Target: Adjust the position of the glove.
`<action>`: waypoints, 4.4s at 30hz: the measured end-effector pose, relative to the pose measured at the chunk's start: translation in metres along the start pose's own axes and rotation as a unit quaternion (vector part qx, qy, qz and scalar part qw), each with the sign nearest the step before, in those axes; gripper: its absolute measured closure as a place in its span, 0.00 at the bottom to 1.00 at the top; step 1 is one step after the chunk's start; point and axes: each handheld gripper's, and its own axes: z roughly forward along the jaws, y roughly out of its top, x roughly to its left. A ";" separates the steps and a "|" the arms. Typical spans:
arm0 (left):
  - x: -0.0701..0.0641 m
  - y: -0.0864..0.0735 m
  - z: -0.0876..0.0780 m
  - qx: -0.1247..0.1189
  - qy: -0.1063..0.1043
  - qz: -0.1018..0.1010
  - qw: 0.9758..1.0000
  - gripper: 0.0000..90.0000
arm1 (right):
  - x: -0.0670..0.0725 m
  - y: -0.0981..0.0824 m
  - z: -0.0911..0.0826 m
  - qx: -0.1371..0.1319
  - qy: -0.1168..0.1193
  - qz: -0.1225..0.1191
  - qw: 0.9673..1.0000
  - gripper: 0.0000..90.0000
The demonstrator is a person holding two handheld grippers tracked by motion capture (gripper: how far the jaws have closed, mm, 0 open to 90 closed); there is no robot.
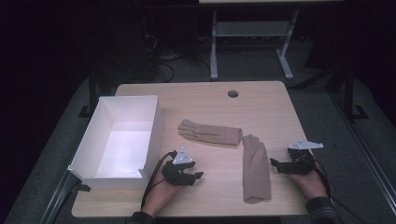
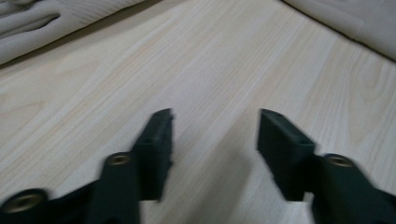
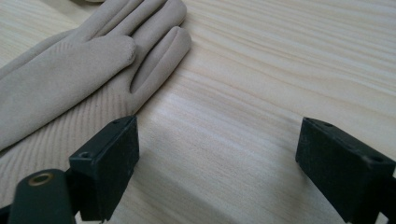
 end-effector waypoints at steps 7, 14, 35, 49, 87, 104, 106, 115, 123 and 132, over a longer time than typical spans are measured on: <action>0.003 0.019 0.009 0.000 -0.006 0.000 1.000 0.99 | 0.000 0.000 0.000 -0.001 0.000 0.001 1.000 0.14; 0.014 0.036 0.022 -0.002 -0.001 0.004 1.000 1.00 | 0.000 0.000 0.000 -0.001 0.000 0.001 1.000 0.14; 0.032 0.099 0.059 -0.018 -0.008 0.025 0.999 1.00 | 0.000 0.001 0.002 -0.001 -0.010 0.009 1.000 0.14; 0.030 0.117 0.111 0.000 -0.029 0.024 0.999 1.00 | 0.000 0.001 0.002 -0.001 -0.009 0.009 1.000 0.14; -0.002 0.049 0.053 0.025 -0.062 0.019 0.998 1.00 | 0.000 0.002 0.003 0.005 -0.003 0.002 1.000 0.10; -0.003 0.011 0.009 0.036 -0.048 0.009 0.998 1.00 | 0.000 0.002 0.003 0.005 -0.003 0.002 1.000 0.10; -0.003 0.009 0.006 0.037 -0.044 0.007 0.998 1.00 | 0.000 0.002 0.003 0.005 -0.003 0.002 1.000 0.10; 0.001 0.031 0.012 0.017 -0.033 0.012 0.999 1.00 | 0.000 0.004 0.004 0.004 -0.001 -0.001 1.000 0.10; 0.026 0.058 0.025 0.012 0.000 0.012 1.000 1.00 | 0.000 0.004 0.004 0.004 -0.001 -0.001 1.000 0.10; 0.045 0.078 0.051 0.023 0.017 0.013 0.999 1.00 | 0.000 0.003 0.004 0.004 -0.001 -0.001 1.000 0.10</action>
